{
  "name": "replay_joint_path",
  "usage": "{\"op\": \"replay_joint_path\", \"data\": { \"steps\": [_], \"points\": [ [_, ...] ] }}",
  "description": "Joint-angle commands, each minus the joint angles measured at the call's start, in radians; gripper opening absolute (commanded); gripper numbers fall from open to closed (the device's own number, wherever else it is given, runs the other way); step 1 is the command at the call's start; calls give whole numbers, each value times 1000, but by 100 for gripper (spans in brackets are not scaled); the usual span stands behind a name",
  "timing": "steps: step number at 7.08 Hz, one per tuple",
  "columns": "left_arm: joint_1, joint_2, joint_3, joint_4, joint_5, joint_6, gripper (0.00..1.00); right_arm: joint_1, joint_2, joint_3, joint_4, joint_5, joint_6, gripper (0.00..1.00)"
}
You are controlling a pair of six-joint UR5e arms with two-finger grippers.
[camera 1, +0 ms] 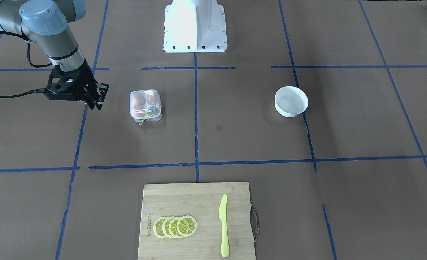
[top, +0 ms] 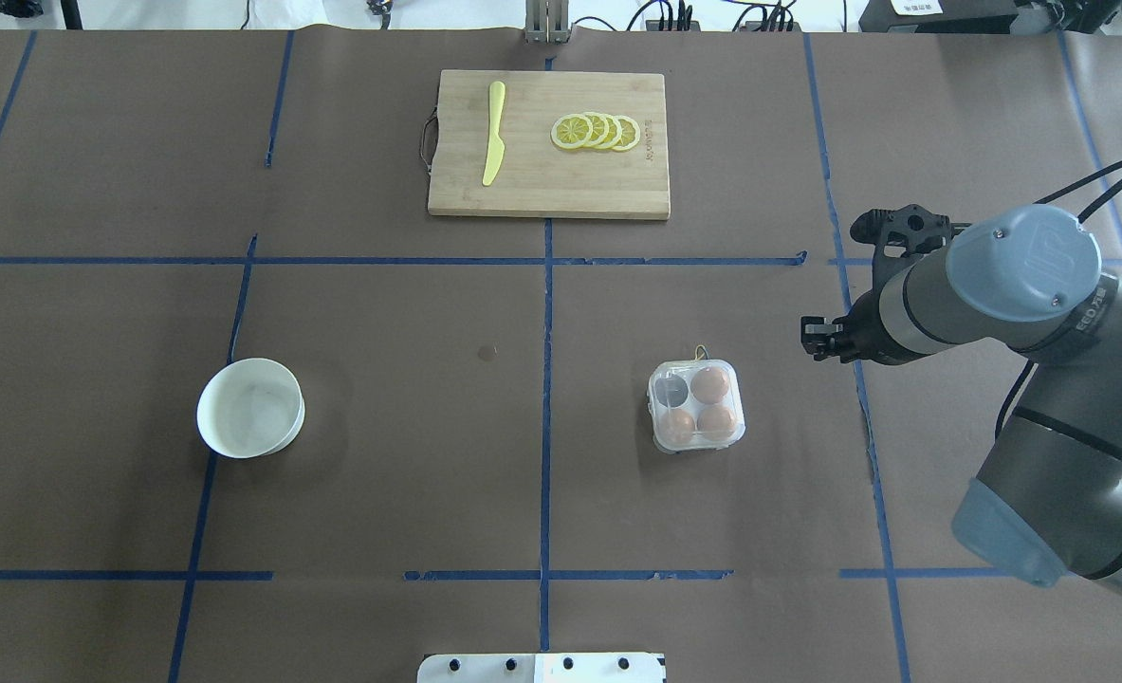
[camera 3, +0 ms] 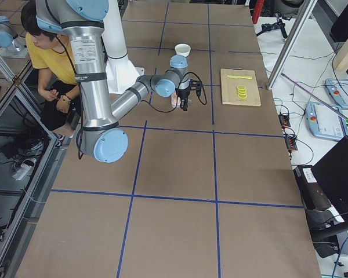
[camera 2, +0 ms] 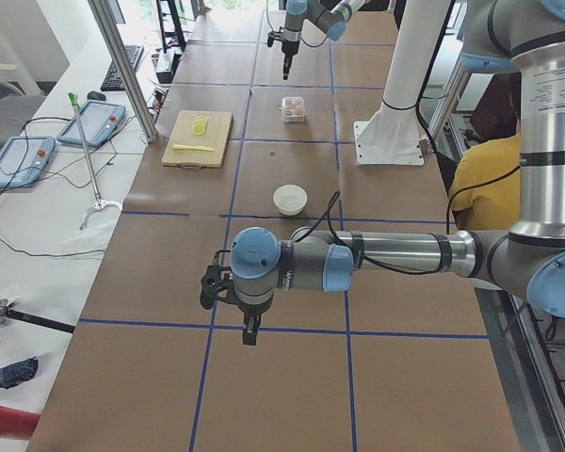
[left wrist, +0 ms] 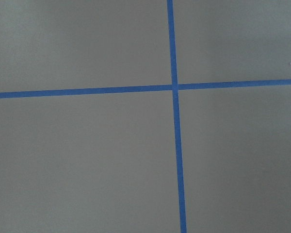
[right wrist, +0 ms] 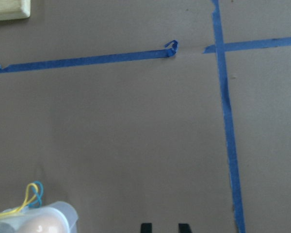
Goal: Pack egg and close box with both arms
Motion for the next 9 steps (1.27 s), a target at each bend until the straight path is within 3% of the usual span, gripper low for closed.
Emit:
{"op": "replay_joint_path", "data": {
  "steps": [1,3,6,7,9],
  "points": [
    [0,0,3,0,2,1,100,116,-86,-1,-6,37,-252,100],
    [0,0,4,0,2,1,100,349,-189,-30,-9,184,-599,100],
    [0,5,0,0,2,3,100,689,-301,-151,-12,310,-1099,100],
    [0,6,-3,-3,0,6,100,753,-335,-184,-11,315,-1144,100],
    [2,6,-2,-5,0,9,100,767,-384,-210,-8,335,-1143,100]
  ]
}}
